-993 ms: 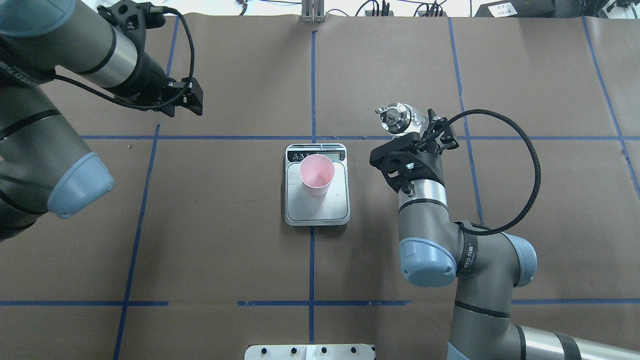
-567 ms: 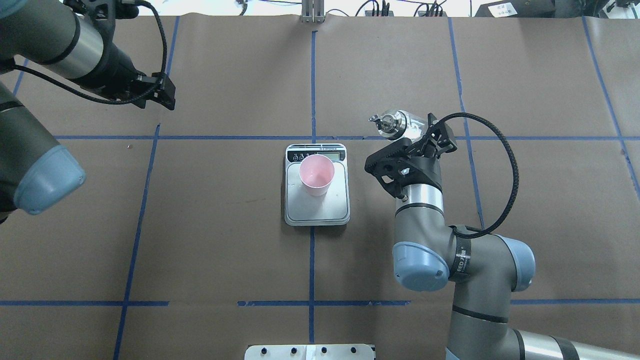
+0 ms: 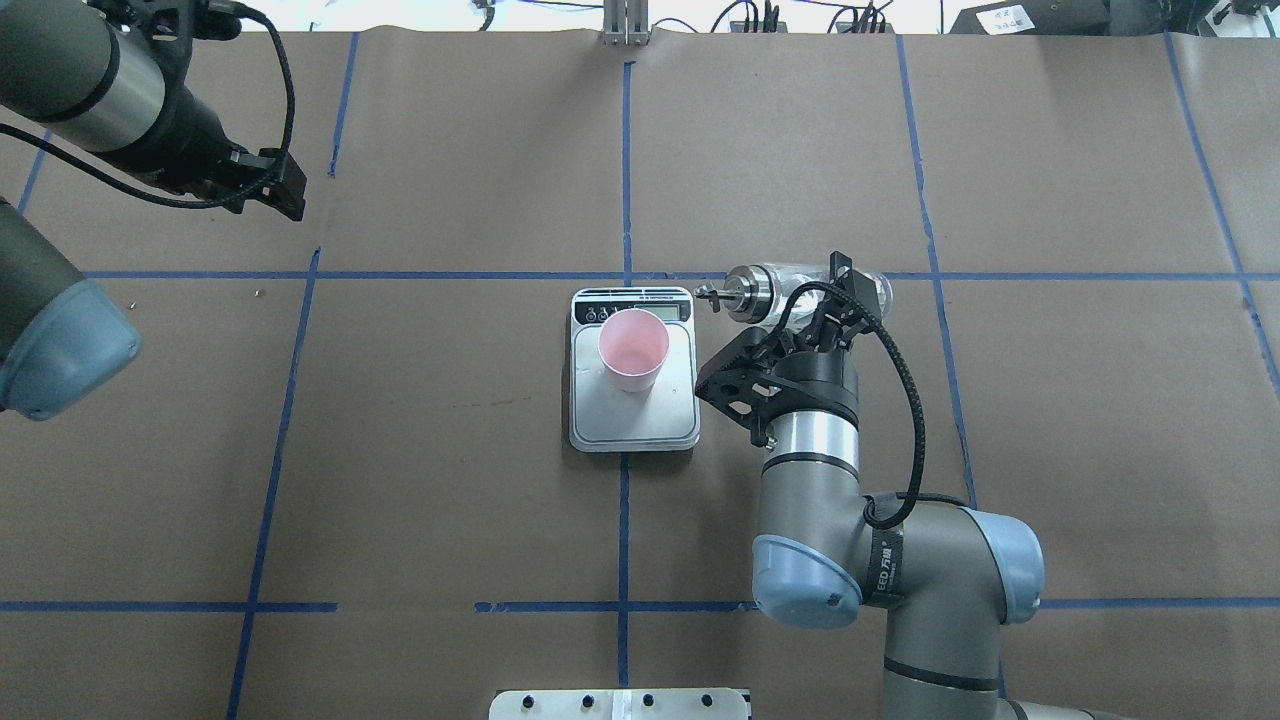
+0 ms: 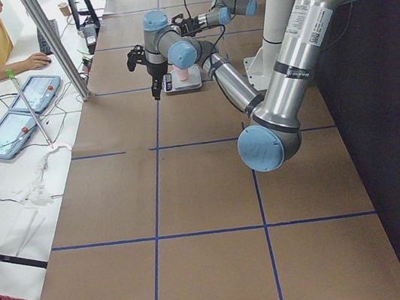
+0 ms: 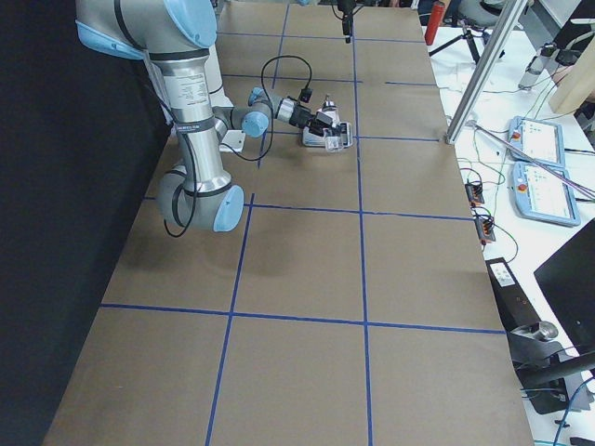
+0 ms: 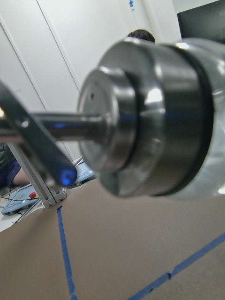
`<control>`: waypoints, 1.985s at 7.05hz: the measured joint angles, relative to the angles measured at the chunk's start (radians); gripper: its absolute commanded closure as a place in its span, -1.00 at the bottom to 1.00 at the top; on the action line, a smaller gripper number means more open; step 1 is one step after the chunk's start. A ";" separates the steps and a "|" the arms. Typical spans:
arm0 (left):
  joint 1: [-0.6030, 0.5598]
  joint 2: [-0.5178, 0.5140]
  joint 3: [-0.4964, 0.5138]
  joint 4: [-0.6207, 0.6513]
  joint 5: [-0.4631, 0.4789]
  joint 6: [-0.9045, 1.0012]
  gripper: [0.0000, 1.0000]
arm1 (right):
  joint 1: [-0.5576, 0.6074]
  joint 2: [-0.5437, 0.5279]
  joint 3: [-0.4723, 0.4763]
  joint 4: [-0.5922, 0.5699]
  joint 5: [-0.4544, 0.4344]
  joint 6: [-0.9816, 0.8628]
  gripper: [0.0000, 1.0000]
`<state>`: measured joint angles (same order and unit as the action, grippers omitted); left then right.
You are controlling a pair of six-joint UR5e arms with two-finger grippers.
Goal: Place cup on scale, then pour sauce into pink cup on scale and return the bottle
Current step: 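Carry the bottle with the right gripper toward the pink cup on the scale, then tilt the bottle spout over the pink cup with the right gripper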
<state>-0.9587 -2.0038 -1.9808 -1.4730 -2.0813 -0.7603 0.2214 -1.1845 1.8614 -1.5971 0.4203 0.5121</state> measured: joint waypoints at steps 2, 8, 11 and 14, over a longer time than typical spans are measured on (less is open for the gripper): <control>0.000 0.006 0.005 -0.001 0.001 0.002 -0.25 | -0.008 0.008 -0.010 -0.024 -0.012 -0.084 1.00; 0.004 0.007 0.006 -0.001 0.000 0.001 -0.29 | -0.003 0.052 -0.029 -0.117 -0.022 -0.184 1.00; 0.005 0.007 0.005 -0.001 -0.001 0.000 -0.29 | 0.019 0.105 -0.074 -0.152 -0.022 -0.205 1.00; 0.005 0.006 0.006 -0.001 -0.002 -0.001 -0.29 | 0.021 0.108 -0.098 -0.155 -0.038 -0.295 1.00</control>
<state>-0.9541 -1.9977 -1.9743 -1.4742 -2.0831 -0.7608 0.2428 -1.0762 1.7633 -1.7517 0.3819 0.2174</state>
